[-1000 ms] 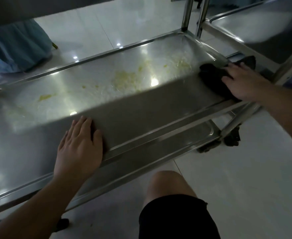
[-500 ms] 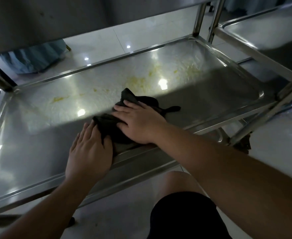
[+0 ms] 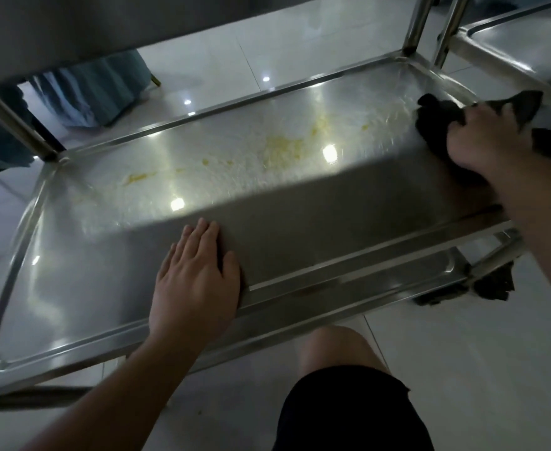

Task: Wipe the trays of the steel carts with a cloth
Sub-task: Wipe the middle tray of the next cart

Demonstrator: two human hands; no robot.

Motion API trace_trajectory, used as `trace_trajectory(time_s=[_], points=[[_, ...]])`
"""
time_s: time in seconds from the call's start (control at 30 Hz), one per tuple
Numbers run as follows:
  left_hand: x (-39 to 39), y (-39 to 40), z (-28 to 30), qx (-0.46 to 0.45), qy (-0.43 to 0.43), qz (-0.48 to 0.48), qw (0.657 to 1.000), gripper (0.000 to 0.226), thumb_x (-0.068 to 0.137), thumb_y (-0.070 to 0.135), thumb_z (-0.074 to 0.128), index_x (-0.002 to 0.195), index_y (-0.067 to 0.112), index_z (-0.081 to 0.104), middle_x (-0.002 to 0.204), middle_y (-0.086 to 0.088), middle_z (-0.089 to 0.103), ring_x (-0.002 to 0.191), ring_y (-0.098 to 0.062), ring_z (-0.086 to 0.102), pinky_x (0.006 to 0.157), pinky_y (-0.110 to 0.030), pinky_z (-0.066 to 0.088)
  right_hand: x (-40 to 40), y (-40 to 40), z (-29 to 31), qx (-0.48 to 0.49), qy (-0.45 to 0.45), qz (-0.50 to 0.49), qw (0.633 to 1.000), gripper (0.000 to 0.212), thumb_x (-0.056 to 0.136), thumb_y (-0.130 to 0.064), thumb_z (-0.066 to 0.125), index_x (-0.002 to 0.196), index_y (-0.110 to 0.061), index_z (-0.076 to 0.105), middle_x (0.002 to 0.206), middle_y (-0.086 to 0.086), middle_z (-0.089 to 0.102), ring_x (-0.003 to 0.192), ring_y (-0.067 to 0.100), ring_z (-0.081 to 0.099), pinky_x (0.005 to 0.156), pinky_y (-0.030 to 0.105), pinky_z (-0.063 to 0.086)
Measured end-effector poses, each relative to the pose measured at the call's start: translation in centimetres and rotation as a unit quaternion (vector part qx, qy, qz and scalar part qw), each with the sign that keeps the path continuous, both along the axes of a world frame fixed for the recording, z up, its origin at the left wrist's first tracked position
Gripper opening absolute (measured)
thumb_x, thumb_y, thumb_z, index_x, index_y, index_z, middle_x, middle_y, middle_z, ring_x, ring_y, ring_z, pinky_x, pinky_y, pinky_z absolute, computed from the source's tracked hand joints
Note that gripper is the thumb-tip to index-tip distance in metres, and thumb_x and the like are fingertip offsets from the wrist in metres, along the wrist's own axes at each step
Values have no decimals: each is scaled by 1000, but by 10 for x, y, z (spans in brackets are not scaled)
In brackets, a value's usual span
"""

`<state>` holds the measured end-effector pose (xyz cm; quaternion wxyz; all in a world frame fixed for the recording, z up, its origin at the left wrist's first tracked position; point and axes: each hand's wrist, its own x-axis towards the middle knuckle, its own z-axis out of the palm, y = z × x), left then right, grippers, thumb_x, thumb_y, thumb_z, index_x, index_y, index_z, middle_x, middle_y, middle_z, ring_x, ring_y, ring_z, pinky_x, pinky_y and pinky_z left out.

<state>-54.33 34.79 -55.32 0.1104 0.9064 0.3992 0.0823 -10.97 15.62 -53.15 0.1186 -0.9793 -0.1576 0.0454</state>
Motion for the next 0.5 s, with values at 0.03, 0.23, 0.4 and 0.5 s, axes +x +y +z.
trace_trajectory(time_s=[0.03,0.23,0.4,0.5], points=[[0,-1,0,1,3,-2,1000,74,102,62,18,166,26,26,175,8,18,161,-9,8,130,-34,4,-13,16,1,2,7,3,1000,60,103,-45,27,154,-14,38,164,12,32,156,37,21,122,65,22],[2,-2,2,-1,6,2,1000,76,100,59,18,166,24,28,175,6,20,161,-10,10,130,-34,5,-183,142,-1,15,-11,271,963,58,102,-45,34,152,-18,43,163,6,37,153,29,26,121,52,25],[2,-3,3,-6,7,-13,1000,74,99,53,16,168,27,20,176,7,16,162,-9,6,131,-33,4,-258,190,-6,18,42,445,894,60,107,-49,26,164,-33,25,174,-14,12,161,14,1,128,47,-1],[0,-2,4,-1,10,-10,1000,75,100,56,17,168,25,23,176,6,17,162,-10,7,131,-33,5,-216,176,-1,18,16,428,904,59,105,-47,34,162,-31,33,172,-10,22,159,16,14,127,48,12]])
